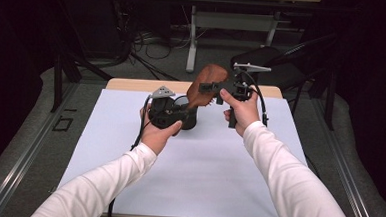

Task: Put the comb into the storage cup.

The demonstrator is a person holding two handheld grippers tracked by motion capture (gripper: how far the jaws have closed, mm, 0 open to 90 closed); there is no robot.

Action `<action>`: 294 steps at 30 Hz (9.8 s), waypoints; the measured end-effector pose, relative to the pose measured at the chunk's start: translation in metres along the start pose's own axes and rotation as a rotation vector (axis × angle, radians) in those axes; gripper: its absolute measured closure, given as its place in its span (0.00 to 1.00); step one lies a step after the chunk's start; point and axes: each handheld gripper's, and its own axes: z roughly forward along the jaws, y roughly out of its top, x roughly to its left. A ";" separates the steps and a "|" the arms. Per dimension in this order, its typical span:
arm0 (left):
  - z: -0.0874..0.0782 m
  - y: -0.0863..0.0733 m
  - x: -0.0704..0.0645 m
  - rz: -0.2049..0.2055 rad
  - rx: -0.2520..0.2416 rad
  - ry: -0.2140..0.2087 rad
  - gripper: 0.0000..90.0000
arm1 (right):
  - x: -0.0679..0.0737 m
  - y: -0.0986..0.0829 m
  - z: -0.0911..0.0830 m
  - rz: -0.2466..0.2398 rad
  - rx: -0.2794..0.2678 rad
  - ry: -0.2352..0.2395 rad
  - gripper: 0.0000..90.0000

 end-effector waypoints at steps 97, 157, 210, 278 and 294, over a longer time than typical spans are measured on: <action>0.000 0.001 0.001 0.034 0.124 0.015 0.78 | -0.023 -0.006 0.002 0.214 -0.016 0.174 0.56; -0.029 0.020 0.008 0.062 0.068 0.097 0.41 | -0.019 0.022 -0.029 0.124 -0.140 0.088 0.57; -0.038 0.015 0.042 0.007 0.089 0.155 0.04 | -0.005 0.051 -0.023 0.046 -0.272 -0.036 0.57; -0.045 0.014 0.057 -0.015 0.084 0.202 0.04 | -0.034 0.022 0.061 -0.031 -0.342 -0.263 0.57; -0.041 0.012 0.063 -0.025 0.103 0.211 0.04 | -0.055 0.010 0.082 -0.002 -0.312 -0.249 0.56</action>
